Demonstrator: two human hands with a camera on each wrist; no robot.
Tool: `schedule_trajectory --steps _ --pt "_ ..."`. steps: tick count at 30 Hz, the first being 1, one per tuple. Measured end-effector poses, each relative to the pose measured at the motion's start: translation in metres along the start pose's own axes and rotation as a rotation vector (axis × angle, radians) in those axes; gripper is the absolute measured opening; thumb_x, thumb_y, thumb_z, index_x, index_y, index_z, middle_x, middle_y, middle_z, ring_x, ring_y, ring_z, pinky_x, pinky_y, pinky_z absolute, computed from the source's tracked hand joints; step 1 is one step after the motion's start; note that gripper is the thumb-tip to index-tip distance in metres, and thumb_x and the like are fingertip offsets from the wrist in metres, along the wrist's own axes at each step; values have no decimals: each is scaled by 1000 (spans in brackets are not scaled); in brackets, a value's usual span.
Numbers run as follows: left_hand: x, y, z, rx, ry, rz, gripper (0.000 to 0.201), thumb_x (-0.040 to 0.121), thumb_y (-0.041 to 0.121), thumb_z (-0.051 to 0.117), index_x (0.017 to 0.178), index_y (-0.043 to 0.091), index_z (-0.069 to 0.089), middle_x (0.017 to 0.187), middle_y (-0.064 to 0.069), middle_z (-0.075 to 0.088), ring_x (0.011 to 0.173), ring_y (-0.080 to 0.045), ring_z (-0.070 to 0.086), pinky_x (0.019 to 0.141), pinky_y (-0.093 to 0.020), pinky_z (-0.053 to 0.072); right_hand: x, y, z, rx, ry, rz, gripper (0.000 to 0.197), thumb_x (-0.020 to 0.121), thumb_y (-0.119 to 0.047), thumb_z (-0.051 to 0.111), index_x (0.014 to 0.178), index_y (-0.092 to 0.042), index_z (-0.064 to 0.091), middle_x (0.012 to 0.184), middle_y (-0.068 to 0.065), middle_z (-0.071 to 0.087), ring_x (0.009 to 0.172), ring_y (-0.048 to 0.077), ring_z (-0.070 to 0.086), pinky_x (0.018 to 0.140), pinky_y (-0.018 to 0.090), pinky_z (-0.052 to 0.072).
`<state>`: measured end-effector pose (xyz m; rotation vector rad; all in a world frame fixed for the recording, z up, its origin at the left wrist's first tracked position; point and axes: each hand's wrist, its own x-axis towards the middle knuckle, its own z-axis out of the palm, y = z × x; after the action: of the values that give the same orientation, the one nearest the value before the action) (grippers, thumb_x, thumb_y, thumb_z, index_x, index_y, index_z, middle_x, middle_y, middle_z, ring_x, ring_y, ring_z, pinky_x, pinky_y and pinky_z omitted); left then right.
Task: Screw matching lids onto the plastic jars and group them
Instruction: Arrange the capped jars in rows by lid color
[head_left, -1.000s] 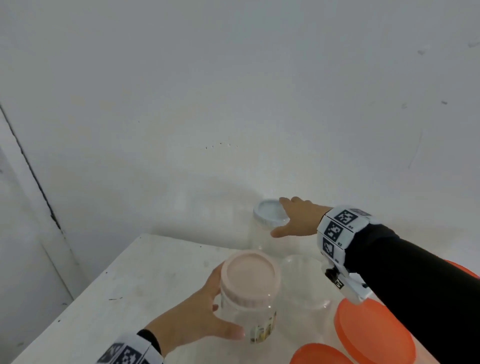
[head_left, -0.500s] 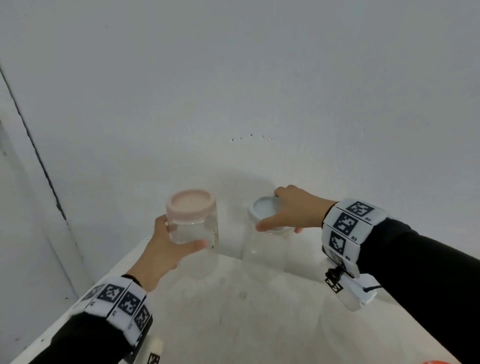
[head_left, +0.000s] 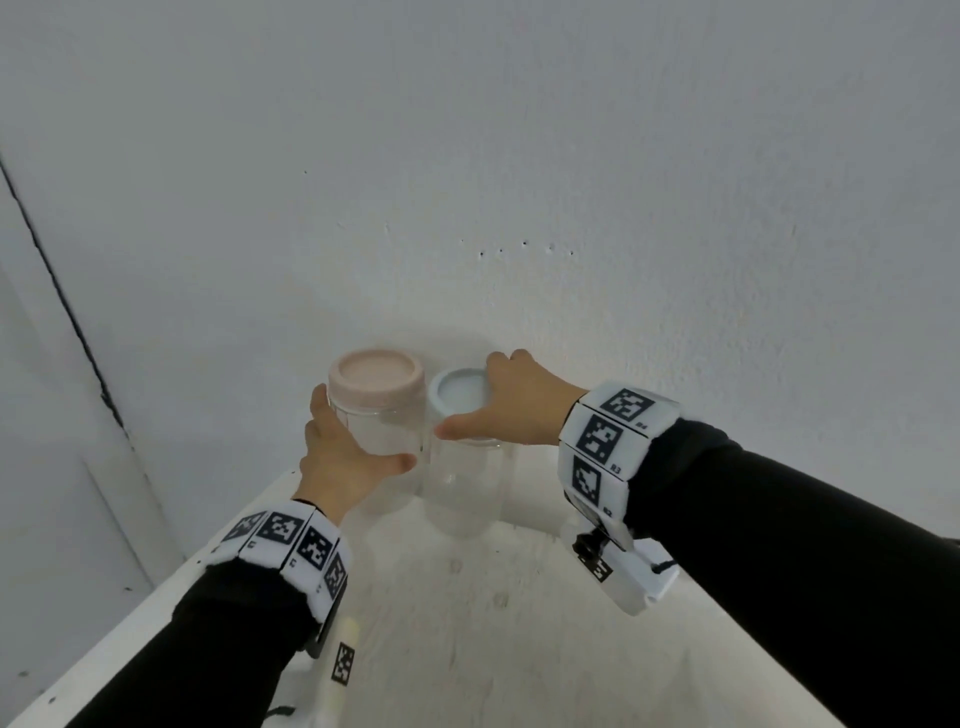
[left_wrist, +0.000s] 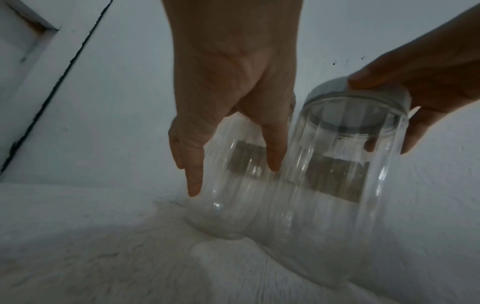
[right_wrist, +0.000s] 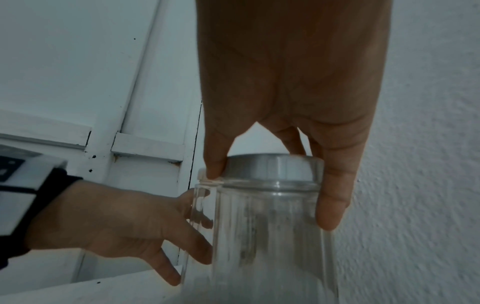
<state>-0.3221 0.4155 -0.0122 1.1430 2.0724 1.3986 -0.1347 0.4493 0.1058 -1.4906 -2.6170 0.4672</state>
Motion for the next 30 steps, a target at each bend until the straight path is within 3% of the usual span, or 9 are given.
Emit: schedule_trajectory --steps 3,8,11,14,18,21,25,28,30 --pt "-2 -1 -4 -24 -54 -9 126 60 10 89 150 25 2 147 -11 29 135 -31 33 106 -55 37 0 -6 3 -5 17 10 83 81 -58 66 138 -6 35 131 11 33 110 28 51 83 32 45" --pt "-9 -4 -7 -17 -51 30 118 62 14 89 150 20 10 146 -7 31 136 -26 32 108 -53 36 -1 -11 6 8 28 35 78 84 -56 63 136 -5 35 134 11 28 104 27 53 77 30 42" --pt "-12 -1 -10 -17 -99 33 118 64 11 88 149 20 7 143 -1 32 135 -25 34 108 -51 36 -3 -11 5 -1 11 42 85 86 -56 60 142 -4 27 138 11 25 103 26 51 78 30 41" --pt "-17 3 -16 -13 -136 18 120 65 11 87 150 18 3 145 -4 32 137 -27 33 110 -51 34 -8 -13 0 9 21 34 95 84 -57 63 148 -6 15 141 11 25 118 29 48 85 33 42" --pt "-32 16 -31 39 -159 -9 125 72 20 84 152 22 -12 158 -9 16 145 -25 19 117 -48 24 -28 -7 -23 -33 87 -12 87 86 -56 61 145 -6 22 141 12 29 120 31 46 98 39 44" --pt "-52 30 -41 101 -140 65 114 77 25 79 153 21 -6 157 -9 17 144 -25 21 116 -44 25 -54 15 -46 -77 73 -42 82 88 -57 56 147 -9 24 143 9 32 123 26 44 100 38 41" --pt "-79 54 -42 158 -142 170 100 83 26 74 153 19 4 155 -9 21 140 -28 28 113 -43 30 -103 61 -68 -111 55 -19 80 88 -57 56 150 -16 24 146 2 34 123 18 43 95 27 35" --pt "-103 77 -33 209 -212 274 90 85 27 72 152 19 13 154 -5 23 139 -25 31 113 -40 31 -144 92 -79 -133 18 42 76 88 -56 56 149 -21 27 144 -2 36 109 11 40 91 24 32" --pt "-122 92 -24 225 -299 339 83 86 28 70 151 19 19 154 -3 25 138 -22 32 113 -41 32 -170 109 -84 -155 -15 90 73 89 -55 56 148 -23 28 141 -3 38 111 12 42 93 25 34"
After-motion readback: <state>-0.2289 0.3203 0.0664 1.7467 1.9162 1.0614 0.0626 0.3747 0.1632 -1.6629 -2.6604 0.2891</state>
